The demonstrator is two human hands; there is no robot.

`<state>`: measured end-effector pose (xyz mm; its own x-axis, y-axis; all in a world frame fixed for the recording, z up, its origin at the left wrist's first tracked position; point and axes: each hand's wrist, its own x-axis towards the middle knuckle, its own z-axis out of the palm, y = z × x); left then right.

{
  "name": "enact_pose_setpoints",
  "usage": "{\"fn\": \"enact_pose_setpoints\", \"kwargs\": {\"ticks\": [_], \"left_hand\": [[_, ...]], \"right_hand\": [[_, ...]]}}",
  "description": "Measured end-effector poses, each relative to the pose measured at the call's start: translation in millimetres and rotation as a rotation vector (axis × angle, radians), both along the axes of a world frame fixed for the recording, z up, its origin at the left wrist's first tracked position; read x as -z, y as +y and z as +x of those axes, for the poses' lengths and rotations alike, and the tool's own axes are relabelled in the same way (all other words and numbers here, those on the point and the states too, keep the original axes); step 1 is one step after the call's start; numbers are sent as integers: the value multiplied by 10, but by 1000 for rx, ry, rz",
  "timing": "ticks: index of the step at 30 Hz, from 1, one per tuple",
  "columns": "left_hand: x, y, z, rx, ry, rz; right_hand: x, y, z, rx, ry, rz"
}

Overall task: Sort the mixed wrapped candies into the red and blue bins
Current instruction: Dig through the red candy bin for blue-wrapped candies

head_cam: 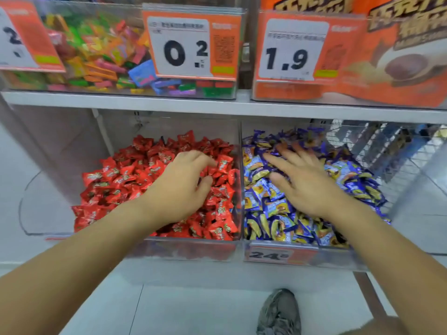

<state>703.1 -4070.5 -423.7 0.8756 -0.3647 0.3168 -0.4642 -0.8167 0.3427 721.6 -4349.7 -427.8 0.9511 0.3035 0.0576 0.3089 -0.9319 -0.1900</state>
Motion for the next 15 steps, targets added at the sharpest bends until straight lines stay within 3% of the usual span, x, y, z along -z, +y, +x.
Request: {"fn": "enact_pose_setpoints", "kwargs": {"ticks": [5,9,11,15], "left_hand": [[211,500,-105,-73,310,330],[184,728,-74,-35,270,269],[149,793,-73,-26,252,238],[77,951,-79,-38,267,209]], "right_hand": [[-323,316,-141,-32,-109,103],[-547,969,-353,-314,-134,332],[-512,1245,-354,-404,-37,273],[-321,1566,-137,-283,131,27]]}}
